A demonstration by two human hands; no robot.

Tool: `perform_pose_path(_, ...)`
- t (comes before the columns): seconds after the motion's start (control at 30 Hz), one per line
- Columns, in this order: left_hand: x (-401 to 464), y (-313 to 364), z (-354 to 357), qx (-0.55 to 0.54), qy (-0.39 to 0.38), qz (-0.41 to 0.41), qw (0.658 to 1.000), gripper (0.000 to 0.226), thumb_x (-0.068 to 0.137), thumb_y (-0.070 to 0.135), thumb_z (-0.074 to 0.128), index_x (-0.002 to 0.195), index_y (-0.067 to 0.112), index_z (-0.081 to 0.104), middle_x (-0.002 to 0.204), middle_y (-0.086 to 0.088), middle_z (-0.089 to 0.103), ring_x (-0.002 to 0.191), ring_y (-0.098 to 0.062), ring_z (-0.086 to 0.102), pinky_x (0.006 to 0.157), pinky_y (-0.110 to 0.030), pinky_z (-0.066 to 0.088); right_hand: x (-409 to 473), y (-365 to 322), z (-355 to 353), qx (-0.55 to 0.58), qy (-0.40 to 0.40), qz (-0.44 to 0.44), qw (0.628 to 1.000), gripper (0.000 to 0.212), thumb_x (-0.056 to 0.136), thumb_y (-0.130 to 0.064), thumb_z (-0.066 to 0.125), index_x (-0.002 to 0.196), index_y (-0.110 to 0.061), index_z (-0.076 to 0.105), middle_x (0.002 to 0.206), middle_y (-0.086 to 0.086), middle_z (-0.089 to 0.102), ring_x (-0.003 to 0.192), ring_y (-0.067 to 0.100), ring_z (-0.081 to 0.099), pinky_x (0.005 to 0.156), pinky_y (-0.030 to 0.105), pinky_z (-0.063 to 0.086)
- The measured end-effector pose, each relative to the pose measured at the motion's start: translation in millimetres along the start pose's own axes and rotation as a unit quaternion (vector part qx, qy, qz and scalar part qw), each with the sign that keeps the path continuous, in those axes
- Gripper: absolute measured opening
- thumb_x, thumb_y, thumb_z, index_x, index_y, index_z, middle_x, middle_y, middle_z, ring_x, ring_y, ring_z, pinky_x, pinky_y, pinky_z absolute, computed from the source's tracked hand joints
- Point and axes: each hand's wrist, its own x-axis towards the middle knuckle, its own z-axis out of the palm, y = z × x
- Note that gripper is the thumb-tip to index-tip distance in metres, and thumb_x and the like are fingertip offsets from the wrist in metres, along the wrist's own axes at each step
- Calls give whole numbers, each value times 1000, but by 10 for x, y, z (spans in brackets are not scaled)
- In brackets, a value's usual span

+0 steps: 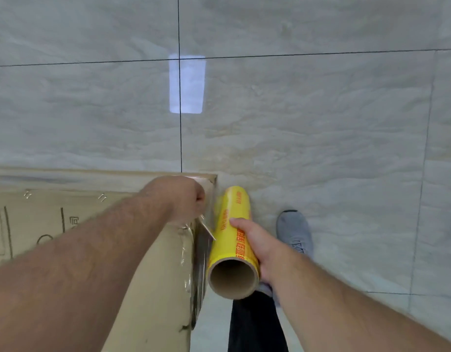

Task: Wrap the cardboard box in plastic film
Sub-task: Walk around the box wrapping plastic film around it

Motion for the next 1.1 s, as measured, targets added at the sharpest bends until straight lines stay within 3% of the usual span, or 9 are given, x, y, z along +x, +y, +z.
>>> perform_pose_path(0.1,-2,27,-6,5,-14,-15,1000,25,91,41,47,91,29,70,87,11,70,88,-16,66,79,-32,57,47,22,-240,-153,43,-43,986,144,52,-62,90,173,-33,18,146,14,66,114,38,76,104,58,63)
perform_pose_path(0.23,5,78,-14,16,-4,-32,999,24,92,41,50,98,35,72,93,13,71,89,-16,66,80,-30,57,93,19,-185,-317,54,-67,945,139,76,-67,83,178,-28,-2,168,14,46,142,38,57,123,52,47)
perform_pose_path(0.4,-20,127,-23,28,6,-31,999,24,92,36,52,102,34,73,96,11,72,90,-19,67,81,-33,58,14,177,182,-374,81,-46,923,134,93,-75,69,173,-26,-26,176,23,15,157,44,38,130,50,34)
perform_pose_path(0.57,-29,137,-40,28,15,-13,999,25,92,32,51,102,32,74,99,8,73,90,-20,67,84,-35,59,14,335,212,-358,88,-31,929,135,88,-83,67,173,-33,-23,175,20,25,153,45,43,129,56,38)
perform_pose_path(0.7,-30,116,4,28,36,11,999,25,94,31,51,104,28,74,98,6,73,91,-21,66,76,-29,54,99,574,99,-223,95,-64,968,131,77,-84,68,174,-46,-12,173,13,36,147,43,53,124,58,45)
perform_pose_path(0.8,-2,62,29,25,56,38,997,26,96,34,50,104,27,73,101,5,72,96,-23,65,78,-30,52,69,819,64,38,48,-76,995,118,72,-59,79,174,-34,25,147,17,68,116,41,76,103,56,62)
perform_pose_path(0.9,31,39,0,17,71,49,996,22,97,34,51,101,27,72,98,4,71,94,-23,64,75,-30,49,14,989,38,141,-11,-74,987,64,92,-46,76,142,-9,66,111,24,82,85,37,81,81,45,64)
perform_pose_path(1.03,75,24,12,20,69,58,996,20,97,33,52,95,27,71,92,6,70,91,-22,63,68,-29,45,27,949,42,129,-14,-81,988,59,97,-43,74,145,-9,65,108,24,82,83,36,79,80,45,64)
perform_pose_path(1.1,95,11,20,22,62,56,996,20,97,34,52,95,27,71,95,5,70,93,-22,63,74,-31,48,95,960,-6,100,9,-90,991,82,92,-42,82,163,-24,45,124,22,78,95,38,80,88,52,67)
